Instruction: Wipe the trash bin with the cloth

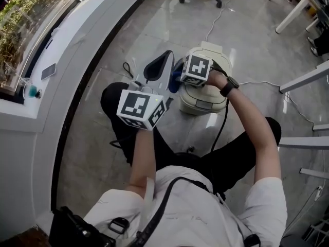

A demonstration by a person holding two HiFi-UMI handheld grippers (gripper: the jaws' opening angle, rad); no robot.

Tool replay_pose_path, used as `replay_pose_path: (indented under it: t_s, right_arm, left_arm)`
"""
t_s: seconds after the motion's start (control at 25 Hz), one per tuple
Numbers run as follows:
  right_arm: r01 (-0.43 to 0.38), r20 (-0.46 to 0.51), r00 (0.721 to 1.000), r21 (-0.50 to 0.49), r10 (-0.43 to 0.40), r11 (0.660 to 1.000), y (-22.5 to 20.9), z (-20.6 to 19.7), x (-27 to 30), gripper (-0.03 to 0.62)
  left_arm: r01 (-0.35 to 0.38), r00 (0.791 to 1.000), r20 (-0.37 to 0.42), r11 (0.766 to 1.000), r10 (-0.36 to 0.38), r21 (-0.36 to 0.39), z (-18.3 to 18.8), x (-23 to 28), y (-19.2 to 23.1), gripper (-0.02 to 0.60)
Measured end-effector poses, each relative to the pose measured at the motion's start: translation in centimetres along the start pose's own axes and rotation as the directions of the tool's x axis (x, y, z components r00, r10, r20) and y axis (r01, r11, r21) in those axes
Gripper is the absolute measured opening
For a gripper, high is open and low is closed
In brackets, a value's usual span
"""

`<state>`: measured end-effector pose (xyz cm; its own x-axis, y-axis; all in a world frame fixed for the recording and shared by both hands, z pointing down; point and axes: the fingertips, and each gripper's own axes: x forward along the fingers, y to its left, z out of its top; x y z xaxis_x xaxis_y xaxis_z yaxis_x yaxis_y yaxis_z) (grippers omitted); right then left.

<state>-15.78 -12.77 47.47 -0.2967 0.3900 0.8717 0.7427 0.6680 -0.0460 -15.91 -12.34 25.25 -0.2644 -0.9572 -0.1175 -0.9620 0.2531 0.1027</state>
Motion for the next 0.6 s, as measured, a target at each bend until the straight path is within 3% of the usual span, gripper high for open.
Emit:
replay_pose_path:
  t_s: [0.28, 0.44, 0.6]
  right_arm:
    - [-0.199, 0.033, 0.979, -0.009, 0.199, 0.980, 9.9, -2.2, -2.3, 0.063]
    - [-0.237, -0.006, 0.971, 0.065, 0.238, 0.969, 12.8, -7.3, -4.6, 0.063]
    - [-0.225, -0.049, 0.970, 0.201, 0.239, 0.953, 12.2, -12.7, -7.9, 0.063]
  left_arm:
    - [0.050, 0.999, 0.014, 0.999, -0.050, 0.009, 0.2, 0.1, -1.4, -0.003]
    - [0.080, 0.997, 0.024, 0.997, -0.080, 0.005, 0.5, 0.4, -2.4, -0.003]
    - [0.102, 0.995, 0.022, 0.995, -0.102, -0.002, 0.4, 0.7, -3.3, -0.003]
